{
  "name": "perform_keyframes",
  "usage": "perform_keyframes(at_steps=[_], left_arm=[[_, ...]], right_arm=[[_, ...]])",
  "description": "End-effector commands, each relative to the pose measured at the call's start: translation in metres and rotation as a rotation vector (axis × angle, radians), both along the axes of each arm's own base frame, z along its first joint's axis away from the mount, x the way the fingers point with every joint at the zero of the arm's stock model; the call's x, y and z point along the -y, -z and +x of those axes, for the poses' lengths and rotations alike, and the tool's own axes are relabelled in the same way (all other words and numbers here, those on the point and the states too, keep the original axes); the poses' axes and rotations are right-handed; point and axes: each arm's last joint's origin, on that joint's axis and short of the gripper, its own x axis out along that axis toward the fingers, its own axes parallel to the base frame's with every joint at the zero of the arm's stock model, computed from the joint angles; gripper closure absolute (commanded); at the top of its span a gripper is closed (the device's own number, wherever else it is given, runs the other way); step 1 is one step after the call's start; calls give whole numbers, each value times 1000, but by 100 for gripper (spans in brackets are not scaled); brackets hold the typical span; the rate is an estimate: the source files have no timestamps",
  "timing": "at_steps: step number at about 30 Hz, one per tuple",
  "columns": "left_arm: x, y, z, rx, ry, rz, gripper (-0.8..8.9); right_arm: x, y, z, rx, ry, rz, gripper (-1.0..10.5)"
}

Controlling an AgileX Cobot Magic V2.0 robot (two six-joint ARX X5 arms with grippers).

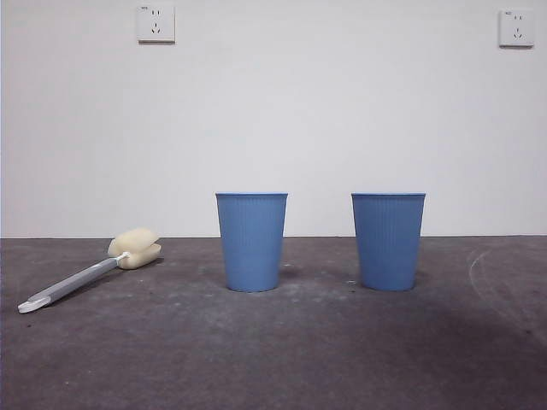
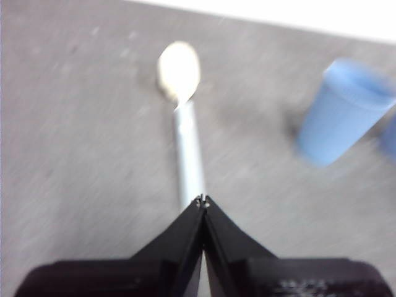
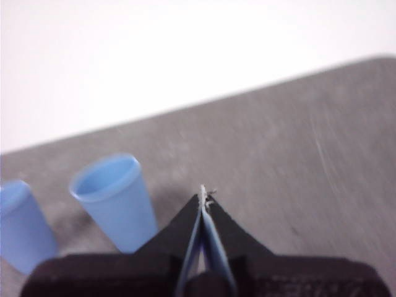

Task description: Pick up the cup brush,pick up the cup,insert the brush into the cup,clean the cup,put the cup brush back,put the cup back to the fixed position on the table

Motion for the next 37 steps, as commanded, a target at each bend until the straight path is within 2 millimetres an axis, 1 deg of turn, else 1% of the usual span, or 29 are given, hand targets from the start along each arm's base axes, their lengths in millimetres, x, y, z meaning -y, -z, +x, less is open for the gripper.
perform_keyframes(at_steps=[1, 8, 13, 18, 21, 24, 32, 33, 34, 35, 36, 37], left_arm=[[1, -18, 0, 9, 28, -55, 821], [4, -69, -3, -7, 133, -85, 821], [5, -100, -8, -51, 194, -59, 821], [5, -126, -16, -115, 221, 3, 821], [5, -137, -21, -159, 241, 41, 821], [5, -143, -23, -199, 261, 74, 821], [5, -142, -17, -251, 266, 80, 810], [5, -141, -15, -257, 266, 79, 765], [5, -141, -14, -264, 266, 78, 556], [5, -141, -13, -268, 265, 77, 419], [5, -140, -12, -272, 264, 74, 211], [5, -140, -12, -275, 265, 74, 145]], right_arm=[[-1, -17, -3, 6, -41, 16, 957], [-5, -62, -10, -33, -152, 1, 957], [-8, -92, -15, -123, -256, -84, 957], [-8, -118, -18, -248, -300, -162, 957], [-9, -129, -19, -320, -318, -185, 957], [-8, -136, -18, -375, -334, -205, 957], [-8, -147, -12, -421, -350, -220, 941], [-8, -149, -11, -422, -350, -220, 905], [-8, -150, -11, -419, -349, -220, 756], [-8, -150, -11, -418, -349, -220, 678], [-8, -151, -11, -418, -348, -219, 486], [-8, -151, -11, -418, -348, -217, 361]])
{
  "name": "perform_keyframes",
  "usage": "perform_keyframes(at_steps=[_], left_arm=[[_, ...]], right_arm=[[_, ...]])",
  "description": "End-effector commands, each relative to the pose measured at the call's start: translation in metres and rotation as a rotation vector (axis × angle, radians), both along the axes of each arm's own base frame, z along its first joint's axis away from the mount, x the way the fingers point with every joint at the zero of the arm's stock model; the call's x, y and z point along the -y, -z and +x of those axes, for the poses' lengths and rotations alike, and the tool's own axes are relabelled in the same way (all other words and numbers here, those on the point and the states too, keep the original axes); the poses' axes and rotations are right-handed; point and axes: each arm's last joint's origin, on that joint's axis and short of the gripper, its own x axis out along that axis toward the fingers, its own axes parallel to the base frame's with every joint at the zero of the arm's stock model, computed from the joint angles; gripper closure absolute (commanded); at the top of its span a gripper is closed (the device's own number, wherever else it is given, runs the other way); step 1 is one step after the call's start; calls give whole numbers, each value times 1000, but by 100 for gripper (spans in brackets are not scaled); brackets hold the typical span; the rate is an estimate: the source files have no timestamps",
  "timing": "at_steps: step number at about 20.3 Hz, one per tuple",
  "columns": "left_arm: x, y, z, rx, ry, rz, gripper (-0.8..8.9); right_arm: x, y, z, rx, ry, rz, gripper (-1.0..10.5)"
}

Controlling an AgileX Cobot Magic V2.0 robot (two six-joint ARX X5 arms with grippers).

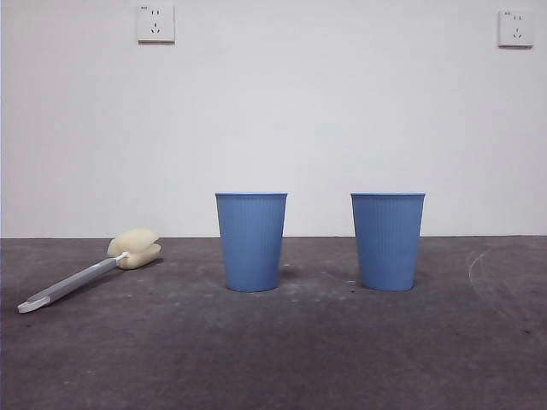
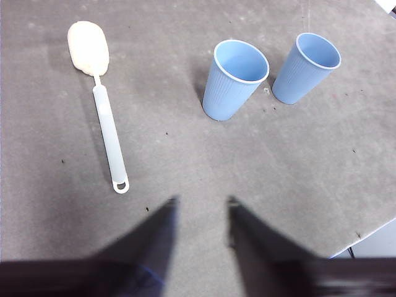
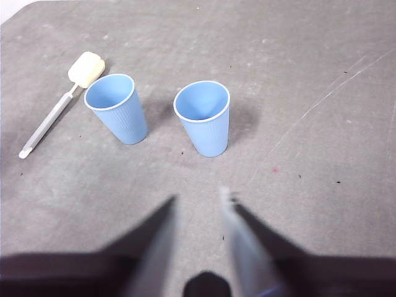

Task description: Pick up the cup brush,pick up the cup,insert the brush into the cup,clean the cup,put the cup brush back,put the cup back to the fixed position on the table

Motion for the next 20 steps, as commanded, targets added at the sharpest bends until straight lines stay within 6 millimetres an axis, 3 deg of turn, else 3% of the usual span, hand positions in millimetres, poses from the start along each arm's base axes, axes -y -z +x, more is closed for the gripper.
perform_keyframes(at_steps=[1, 6, 9, 14, 20], left_arm=[[0, 1, 2, -5, 8, 7, 146], [0, 3, 11, -37, 5, 11, 149], [1, 6, 29, -64, -2, 35, 149], [12, 30, 89, -148, 1, 126, 154], [41, 88, 160, -257, -13, 279, 154]], right_arm=[[0, -2, 0, 7, -5, -1, 316], [0, 0, 1, -12, -6, 0, 317], [0, 0, 1, -22, -6, 1, 317], [0, 0, 1, -24, -6, 2, 318], [0, 1, 1, -28, -2, 7, 319]])
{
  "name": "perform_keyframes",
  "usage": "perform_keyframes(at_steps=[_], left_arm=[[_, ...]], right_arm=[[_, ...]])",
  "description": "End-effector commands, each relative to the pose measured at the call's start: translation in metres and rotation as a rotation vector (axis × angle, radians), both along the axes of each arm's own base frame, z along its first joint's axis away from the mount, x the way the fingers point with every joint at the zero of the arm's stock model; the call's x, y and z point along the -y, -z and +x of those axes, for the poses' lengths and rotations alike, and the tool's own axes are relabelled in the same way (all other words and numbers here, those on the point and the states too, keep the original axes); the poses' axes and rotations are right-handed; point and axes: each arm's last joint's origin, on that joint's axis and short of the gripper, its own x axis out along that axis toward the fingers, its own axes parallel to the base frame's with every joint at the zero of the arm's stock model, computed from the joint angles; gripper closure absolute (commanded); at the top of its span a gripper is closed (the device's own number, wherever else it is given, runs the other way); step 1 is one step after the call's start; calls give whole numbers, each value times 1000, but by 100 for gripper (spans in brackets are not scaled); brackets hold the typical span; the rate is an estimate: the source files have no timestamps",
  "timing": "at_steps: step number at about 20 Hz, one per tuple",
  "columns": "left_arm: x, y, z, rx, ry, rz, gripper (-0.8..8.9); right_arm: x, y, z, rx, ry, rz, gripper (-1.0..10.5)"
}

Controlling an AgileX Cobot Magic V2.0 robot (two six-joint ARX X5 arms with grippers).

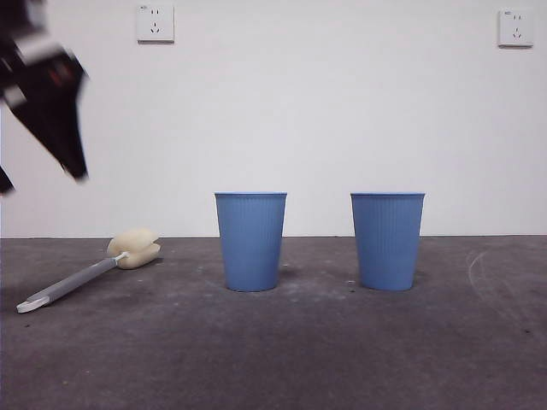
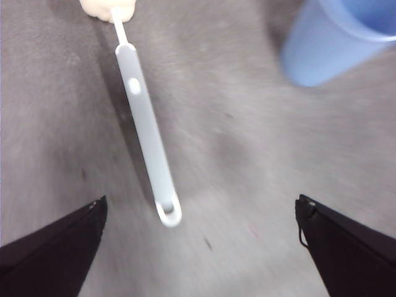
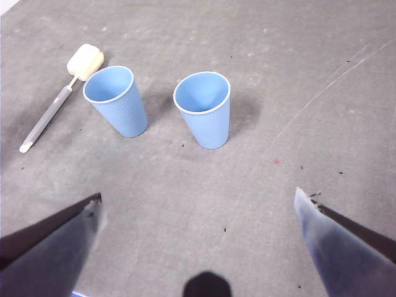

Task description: Pick up the cup brush,pick up the cup,insert the brush into the cup,clean the cup,put the cup brush back,put the cup back to the fixed position on the table

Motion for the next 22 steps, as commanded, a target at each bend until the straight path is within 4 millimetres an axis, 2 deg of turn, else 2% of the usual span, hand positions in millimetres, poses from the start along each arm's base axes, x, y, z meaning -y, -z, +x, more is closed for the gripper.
perform_keyframes(at_steps=[1, 4, 7, 17, 18, 22], left_arm=[[7, 22, 19, -32, -11, 58, 154], [12, 48, 36, -75, -31, 121, 154], [14, 65, 44, -108, -39, 144, 154], [18, 94, 54, -182, -75, 136, 161], [18, 96, 55, -190, -76, 137, 207], [18, 98, 55, -200, -77, 134, 506]], right_arm=[[0, -1, 0, 3, -3, 5, 320], [0, 0, 1, -6, -2, 5, 320], [0, 0, 3, -13, -3, 5, 320], [0, 1, 8, -31, -3, 7, 321], [0, 1, 8, -31, -3, 7, 321], [0, 1, 8, -33, -3, 7, 321]])
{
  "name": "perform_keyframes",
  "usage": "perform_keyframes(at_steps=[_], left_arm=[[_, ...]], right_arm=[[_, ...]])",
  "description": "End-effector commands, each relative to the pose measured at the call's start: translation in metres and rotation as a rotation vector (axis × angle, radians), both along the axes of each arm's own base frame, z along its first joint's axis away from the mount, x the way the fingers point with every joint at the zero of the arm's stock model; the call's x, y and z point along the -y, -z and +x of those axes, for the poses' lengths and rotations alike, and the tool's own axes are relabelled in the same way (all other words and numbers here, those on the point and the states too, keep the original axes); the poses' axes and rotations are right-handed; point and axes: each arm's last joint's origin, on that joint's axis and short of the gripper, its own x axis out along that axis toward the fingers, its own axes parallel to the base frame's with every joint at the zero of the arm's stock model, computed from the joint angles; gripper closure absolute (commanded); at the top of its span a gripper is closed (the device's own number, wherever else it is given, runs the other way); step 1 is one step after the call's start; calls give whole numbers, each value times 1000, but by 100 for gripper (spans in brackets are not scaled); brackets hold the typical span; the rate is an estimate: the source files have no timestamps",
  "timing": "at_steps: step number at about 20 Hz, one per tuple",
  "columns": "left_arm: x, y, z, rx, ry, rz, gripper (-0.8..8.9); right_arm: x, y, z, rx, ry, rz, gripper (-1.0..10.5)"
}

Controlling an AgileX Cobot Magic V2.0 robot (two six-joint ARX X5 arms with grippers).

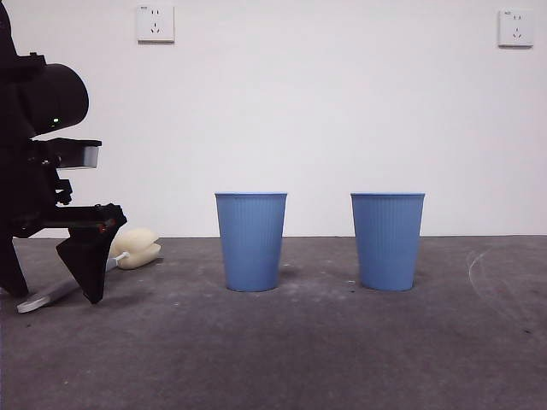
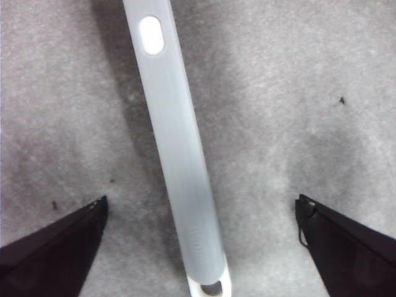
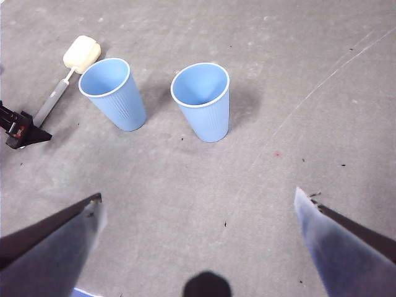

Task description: Pick up the cup brush,pick up the cup,insert the brush into the cup,clean the cup,put the cup brush back,put the cup back to the fixed position on the table

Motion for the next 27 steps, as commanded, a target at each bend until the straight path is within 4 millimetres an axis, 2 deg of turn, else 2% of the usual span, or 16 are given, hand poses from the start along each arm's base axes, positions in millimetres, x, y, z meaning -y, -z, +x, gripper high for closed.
perform_keyframes(at_steps=[1, 3, 7, 9, 12, 14, 16, 19, 23, 27], left_arm=[[0, 9, -1, -39, -15, -7, 593], [0, 8, -2, -48, -15, -5, 695], [0, 4, -3, -44, -15, -6, 704], [-1, 4, -4, -54, -15, -3, 761], [-1, 4, -4, -56, -15, -3, 762], [-1, 3, -5, -57, -14, -2, 826], [-1, -2, -6, -38, -11, -7, 825], [-6, -26, -8, 45, -21, -40, 825], [-16, -75, -12, 167, -22, -102, 826], [-23, -122, -27, 273, 3, -117, 825]], right_arm=[[0, -1, 0, 3, -3, 4, 321], [0, -1, 0, 3, -3, 4, 321], [0, -1, 0, 3, -3, 4, 321], [0, -1, 0, 3, -3, 4, 321], [0, -1, 0, 3, -3, 4, 321], [0, -1, 0, 3, -3, 4, 321], [0, -1, 0, 3, -3, 4, 321], [0, -1, 0, 6, -3, 4, 321], [0, -1, 0, 8, -3, 4, 321], [0, -1, 1, 7, -3, 3, 321]])
